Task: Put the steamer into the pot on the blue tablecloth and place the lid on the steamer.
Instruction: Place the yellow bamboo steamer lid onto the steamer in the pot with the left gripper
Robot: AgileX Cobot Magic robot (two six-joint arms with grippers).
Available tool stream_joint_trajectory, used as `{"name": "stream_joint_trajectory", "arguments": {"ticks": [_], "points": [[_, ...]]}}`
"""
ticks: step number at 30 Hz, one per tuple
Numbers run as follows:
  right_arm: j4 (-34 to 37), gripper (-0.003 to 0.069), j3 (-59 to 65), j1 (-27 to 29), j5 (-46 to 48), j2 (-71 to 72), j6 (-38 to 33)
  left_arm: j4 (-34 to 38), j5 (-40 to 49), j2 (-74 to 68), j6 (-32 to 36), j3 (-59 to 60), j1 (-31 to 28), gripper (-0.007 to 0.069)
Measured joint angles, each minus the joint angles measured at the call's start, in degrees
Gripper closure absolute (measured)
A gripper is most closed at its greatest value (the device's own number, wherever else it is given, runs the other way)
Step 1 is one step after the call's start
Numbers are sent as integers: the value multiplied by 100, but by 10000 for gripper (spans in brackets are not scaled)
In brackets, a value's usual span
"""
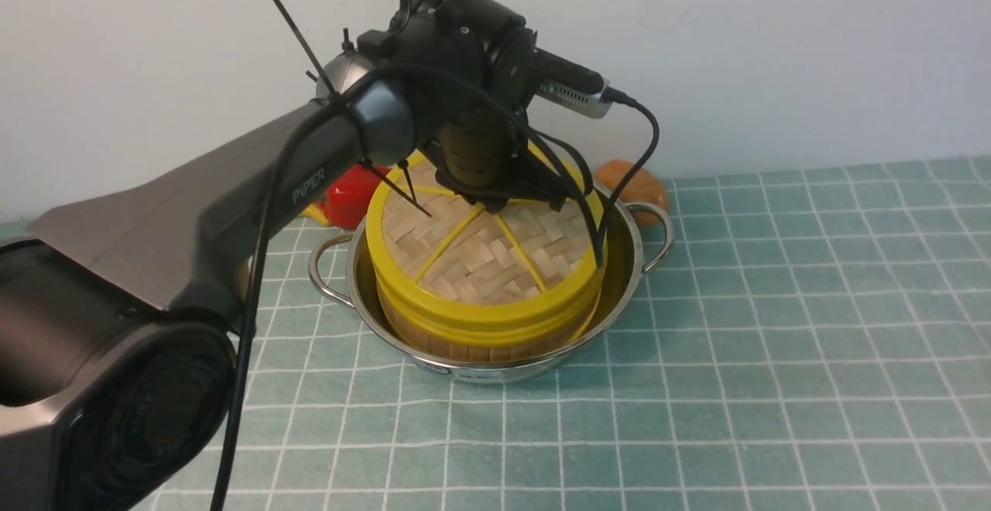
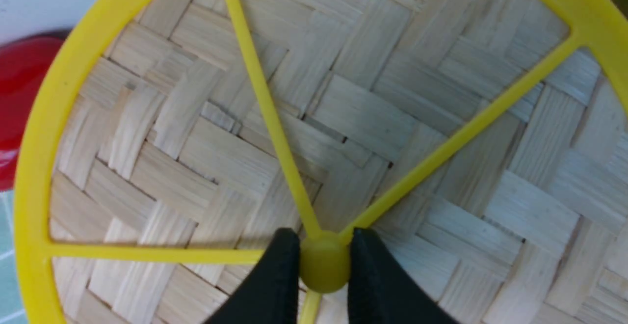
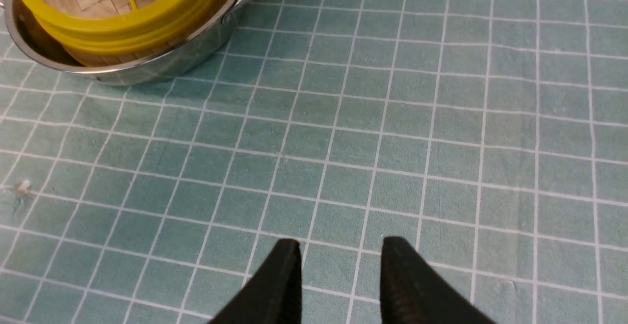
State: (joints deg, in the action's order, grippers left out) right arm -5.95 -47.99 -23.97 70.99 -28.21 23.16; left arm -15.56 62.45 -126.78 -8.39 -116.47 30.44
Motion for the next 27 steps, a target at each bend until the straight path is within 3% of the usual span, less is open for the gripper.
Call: {"name": "stream_joint_trajectory", "arguments": {"ticks": [27], "points": [[-7,414,0,0,0,0,0,-70,125,-29,-264,0,6,510]]}}
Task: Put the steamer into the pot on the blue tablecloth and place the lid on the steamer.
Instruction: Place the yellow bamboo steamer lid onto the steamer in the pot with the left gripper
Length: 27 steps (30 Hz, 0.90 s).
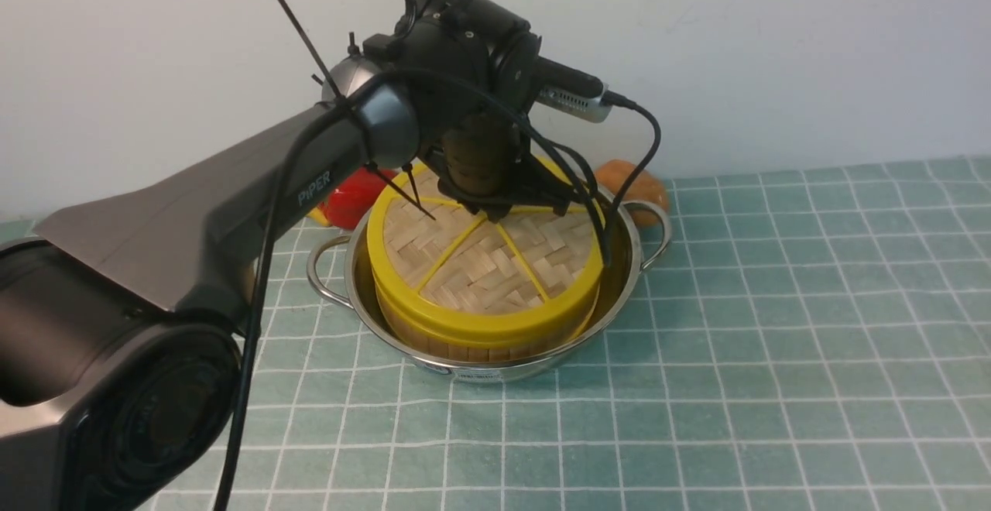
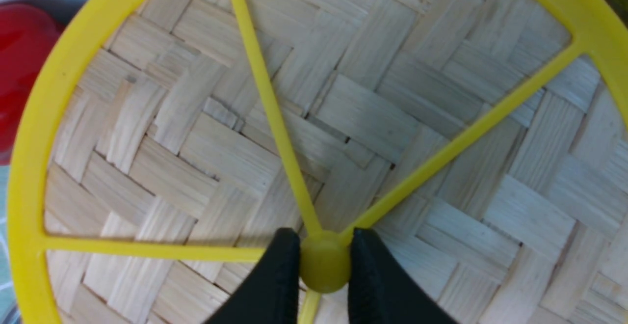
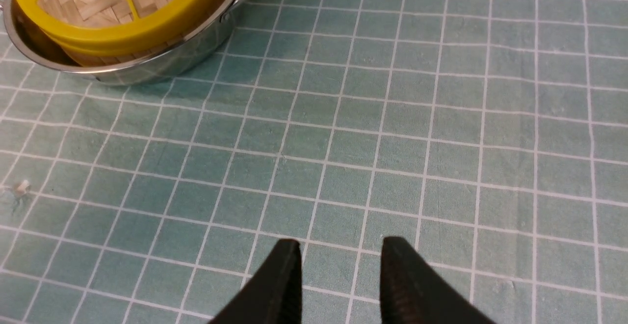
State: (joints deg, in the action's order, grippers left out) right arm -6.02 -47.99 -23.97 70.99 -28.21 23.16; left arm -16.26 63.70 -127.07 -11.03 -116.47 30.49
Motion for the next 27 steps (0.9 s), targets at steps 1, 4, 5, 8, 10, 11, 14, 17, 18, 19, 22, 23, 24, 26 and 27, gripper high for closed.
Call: {"name": "stream_joint_trajectory", "arguments": {"ticks": [1,4,5,8,10,11,14,17,18,19,22,23,24,26,27], "points": [[0,414,0,0,0,0,0,5,0,0,0,0,0,510],[0,414,0,0,0,0,0,25,35,-1,0,0,0,510],[0,414,0,0,0,0,0,25,40,-1,-5,0,0,510],[0,414,0,0,0,0,6,25,40,-1,-26,0,0,510],[0,414,0,0,0,0,6,25,40,8,-40,0,0,510],[0,414,0,0,0,0,6,25,40,4,-41,0,0,510],[0,414,0,0,0,0,6,7,40,-28,-76,-10,0,510],[0,414,0,0,0,0,6,-20,46,-53,-192,-30,4,510],[0,414,0,0,0,0,6,-20,47,-49,-200,-32,4,510],[-5,414,0,0,0,0,6,-20,47,-49,-205,-32,4,510],[-5,414,0,0,0,0,6,-25,47,-54,-216,-36,4,510],[-5,414,0,0,0,0,6,-25,52,-54,-216,-36,4,510],[-5,414,0,0,0,0,6,-25,52,-54,-216,-36,4,510],[-5,414,0,0,0,0,6,-11,52,-64,-216,-36,4,510],[-5,414,0,0,0,0,6,2,52,-76,-216,-43,4,510]]}}
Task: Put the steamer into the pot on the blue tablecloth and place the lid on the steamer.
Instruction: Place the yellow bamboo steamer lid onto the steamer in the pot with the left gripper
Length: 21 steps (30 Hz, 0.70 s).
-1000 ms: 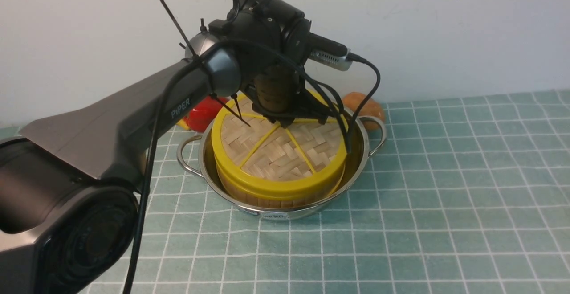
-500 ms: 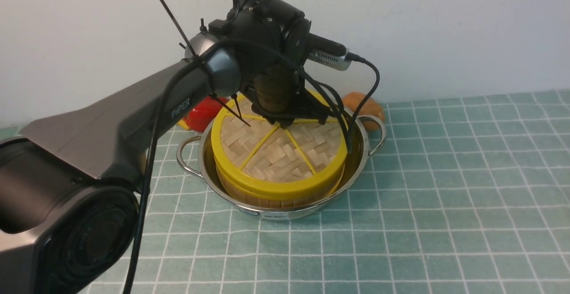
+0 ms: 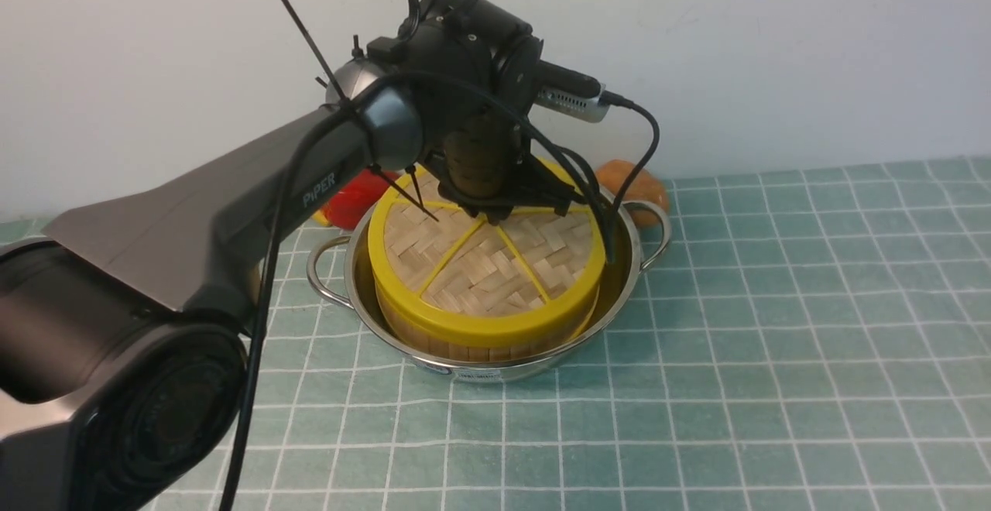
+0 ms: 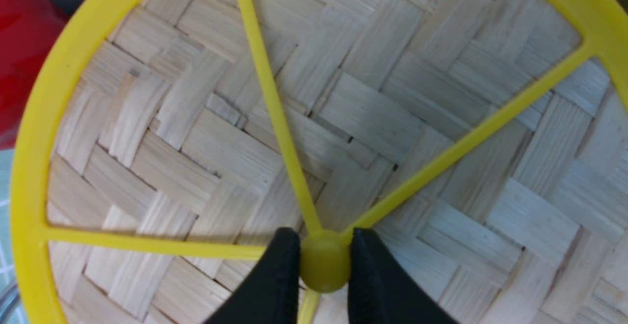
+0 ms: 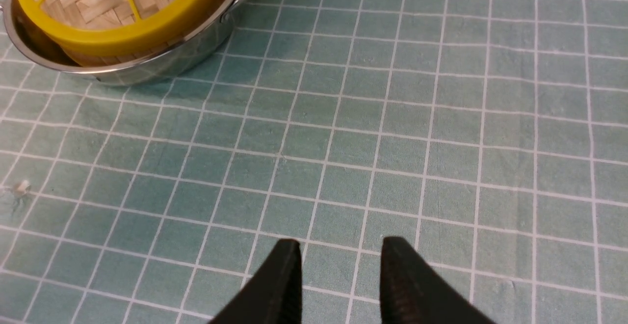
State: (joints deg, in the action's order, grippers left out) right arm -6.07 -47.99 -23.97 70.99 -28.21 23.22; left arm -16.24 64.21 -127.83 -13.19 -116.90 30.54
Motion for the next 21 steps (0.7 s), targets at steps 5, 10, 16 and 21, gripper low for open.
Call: {"name": "stream_joint_trajectory", "arguments": {"ticks": [5,10,16,21], "points": [[0,414,0,0,0,0,6,84,7,-43,35,-39,0,510],[0,414,0,0,0,0,6,187,44,-50,176,-74,0,426],[0,414,0,0,0,0,11,11,308,-47,232,-487,0,161],[-104,414,0,0,-5,0,11,-306,516,408,235,-1513,0,-6]]}}
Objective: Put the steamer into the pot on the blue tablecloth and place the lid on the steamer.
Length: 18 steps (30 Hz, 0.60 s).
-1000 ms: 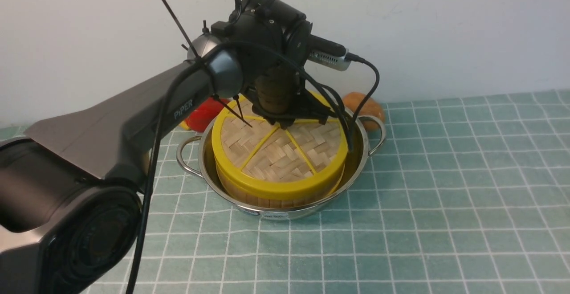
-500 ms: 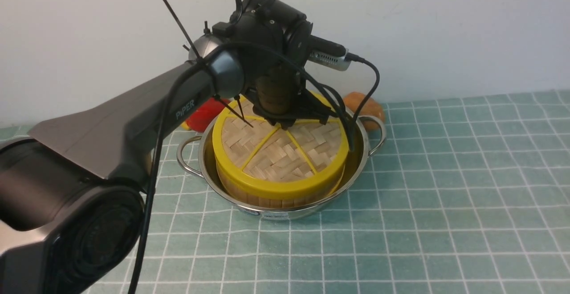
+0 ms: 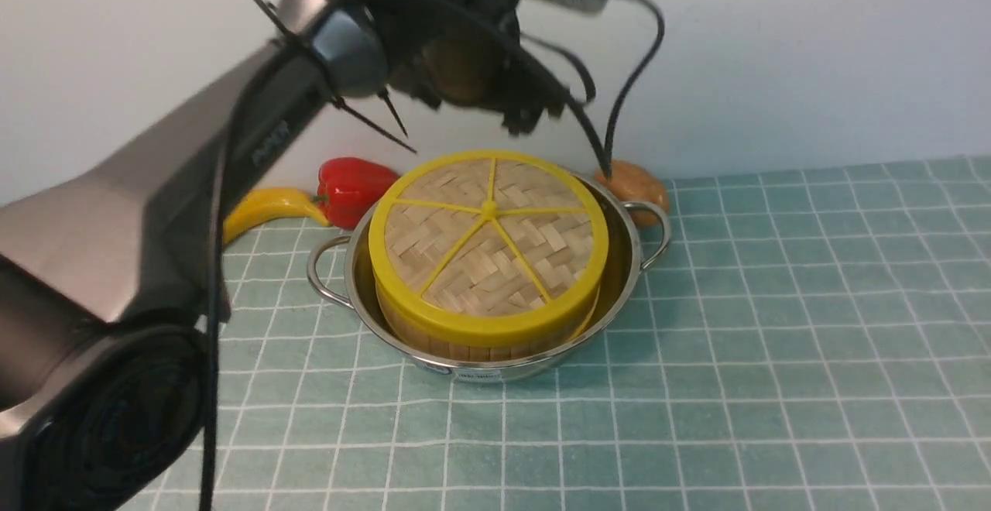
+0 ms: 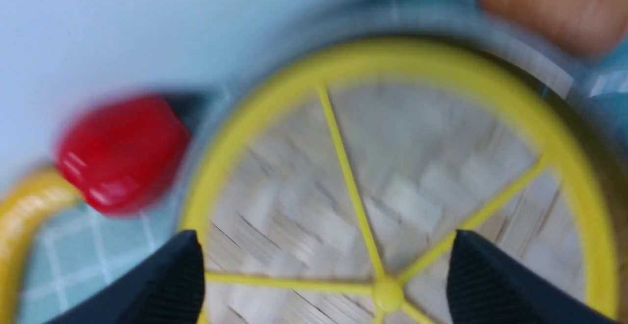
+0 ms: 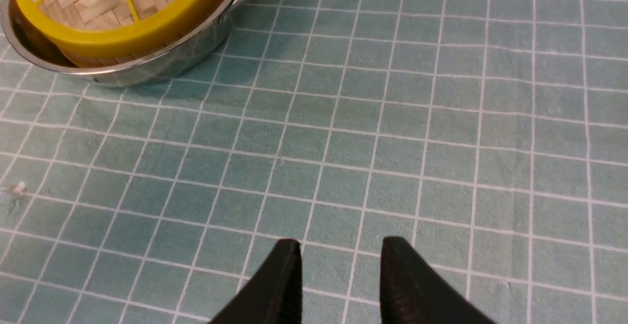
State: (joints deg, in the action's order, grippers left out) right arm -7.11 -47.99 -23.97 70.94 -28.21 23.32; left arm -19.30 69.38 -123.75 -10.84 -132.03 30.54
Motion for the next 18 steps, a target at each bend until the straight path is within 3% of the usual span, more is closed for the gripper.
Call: {"name": "stream_joint_trajectory", "arguments": {"ticks": [2,4,7,9,10,11,13,18], "points": [[-123,414,9,0,-30,26,0,-23,-7,406,62,-309,0,1],[-316,414,56,0,-243,99,0,-44,-7,797,183,-396,0,60],[-716,414,268,0,-1074,331,-10,-63,3,1442,378,-434,0,253],[-1049,414,599,0,-1617,503,-10,-63,3,1817,459,-412,0,426],[-1079,414,599,0,-1667,518,-10,-63,3,1854,462,-403,0,445],[-1260,414,924,0,-2013,626,-3,-63,3,2134,501,-275,0,552],[-1444,414,1365,0,-2351,736,4,-56,3,2618,538,115,0,627],[-1516,455,1982,0,-2822,758,16,-90,3,3625,537,1373,0,648]]}}
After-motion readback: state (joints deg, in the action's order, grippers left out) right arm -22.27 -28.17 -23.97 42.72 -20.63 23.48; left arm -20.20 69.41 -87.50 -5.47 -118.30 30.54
